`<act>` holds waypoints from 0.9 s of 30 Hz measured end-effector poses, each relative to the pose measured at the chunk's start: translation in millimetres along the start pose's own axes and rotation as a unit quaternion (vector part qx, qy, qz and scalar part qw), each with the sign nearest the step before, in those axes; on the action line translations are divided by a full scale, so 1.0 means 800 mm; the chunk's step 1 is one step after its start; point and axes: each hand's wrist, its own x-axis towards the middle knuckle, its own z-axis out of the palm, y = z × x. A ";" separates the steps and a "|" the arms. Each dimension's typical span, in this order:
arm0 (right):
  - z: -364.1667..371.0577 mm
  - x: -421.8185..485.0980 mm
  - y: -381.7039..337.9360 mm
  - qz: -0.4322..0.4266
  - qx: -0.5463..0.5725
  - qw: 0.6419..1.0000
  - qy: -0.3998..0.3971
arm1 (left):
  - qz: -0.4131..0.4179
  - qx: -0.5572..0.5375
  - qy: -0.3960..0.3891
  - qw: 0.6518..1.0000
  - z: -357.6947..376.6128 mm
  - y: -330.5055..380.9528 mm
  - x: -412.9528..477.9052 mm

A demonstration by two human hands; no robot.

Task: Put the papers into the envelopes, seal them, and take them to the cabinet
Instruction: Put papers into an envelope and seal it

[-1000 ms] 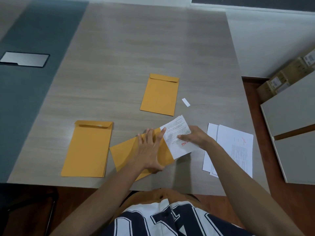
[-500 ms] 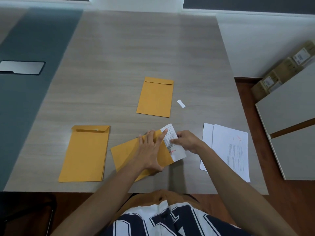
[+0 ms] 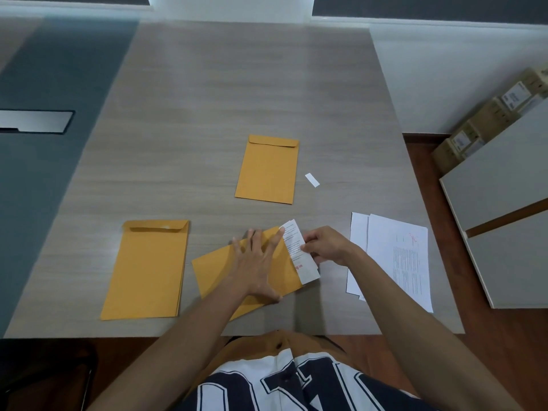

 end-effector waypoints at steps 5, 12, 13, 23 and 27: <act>0.003 0.001 0.003 0.008 0.007 1.000 0.001 | -0.004 -0.002 -0.007 1.000 0.000 0.006 0.000; 0.012 0.001 0.002 0.003 0.063 0.998 -0.005 | 0.024 -0.011 0.020 0.999 -0.017 0.013 0.004; 0.016 0.001 0.002 0.003 0.072 0.997 -0.010 | 0.028 -0.017 0.024 0.999 -0.020 0.015 0.004; 0.014 -0.004 0.000 0.045 0.082 0.993 -0.069 | 0.050 -0.014 0.044 0.998 -0.018 0.022 0.003; 0.020 -0.003 -0.001 0.045 0.077 0.993 -0.079 | 0.052 -0.008 0.048 0.997 -0.016 0.023 0.004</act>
